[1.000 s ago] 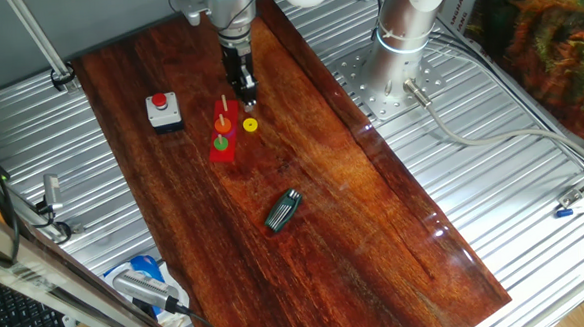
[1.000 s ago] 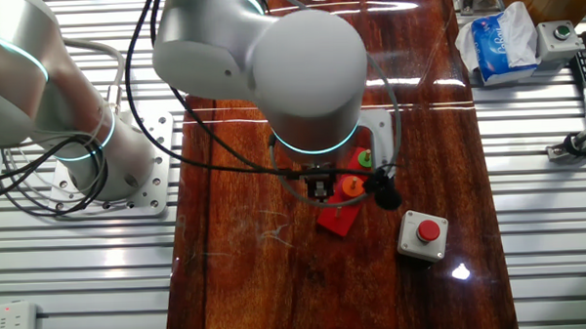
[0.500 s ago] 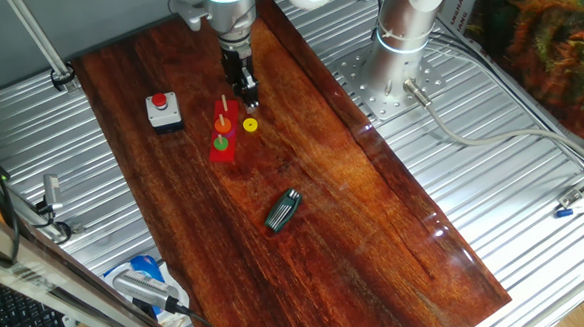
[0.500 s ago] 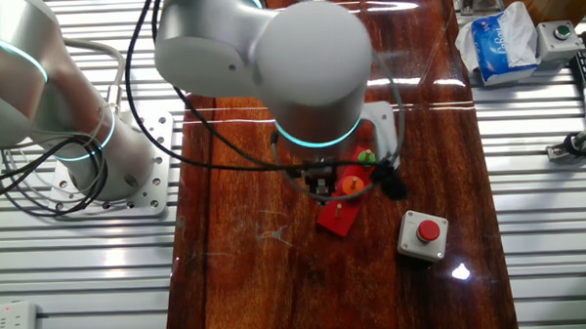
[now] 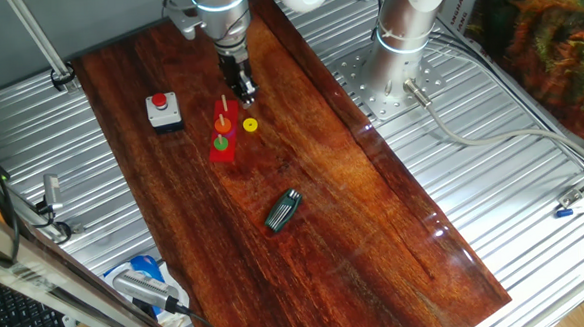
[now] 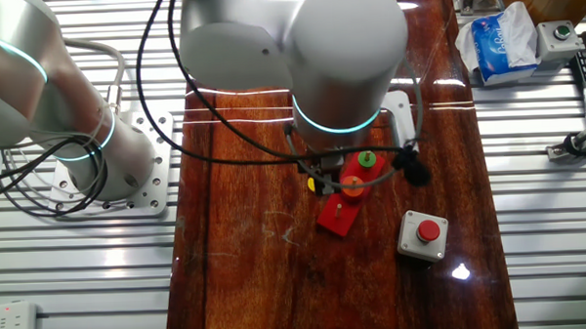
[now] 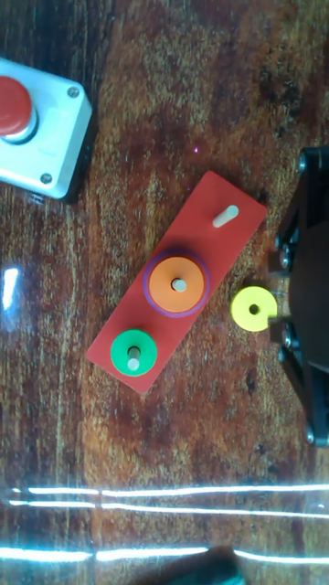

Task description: Take out one Hanoi block and throw it aside

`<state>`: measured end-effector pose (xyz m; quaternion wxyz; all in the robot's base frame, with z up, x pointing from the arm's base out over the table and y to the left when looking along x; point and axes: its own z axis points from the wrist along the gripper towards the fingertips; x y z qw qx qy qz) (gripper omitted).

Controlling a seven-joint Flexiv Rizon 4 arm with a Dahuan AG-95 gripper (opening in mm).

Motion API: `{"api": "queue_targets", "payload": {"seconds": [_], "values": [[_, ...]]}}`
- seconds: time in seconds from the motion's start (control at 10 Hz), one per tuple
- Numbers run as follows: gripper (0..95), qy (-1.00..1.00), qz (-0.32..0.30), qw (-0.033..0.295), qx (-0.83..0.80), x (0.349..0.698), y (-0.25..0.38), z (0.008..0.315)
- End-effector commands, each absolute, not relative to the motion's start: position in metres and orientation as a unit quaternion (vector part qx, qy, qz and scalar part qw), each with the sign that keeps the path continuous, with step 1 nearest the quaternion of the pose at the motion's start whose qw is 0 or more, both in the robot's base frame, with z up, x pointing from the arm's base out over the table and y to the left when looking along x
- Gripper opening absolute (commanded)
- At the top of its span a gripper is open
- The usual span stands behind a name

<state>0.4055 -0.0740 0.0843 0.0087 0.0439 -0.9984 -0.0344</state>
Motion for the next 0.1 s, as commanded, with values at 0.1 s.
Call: {"api": "queue_targets", "payload": {"seconds": [0.1], "values": [[0.0,-0.998,-0.035,0.011,0.049,0.4046,-0.0734,0.0850]]}}
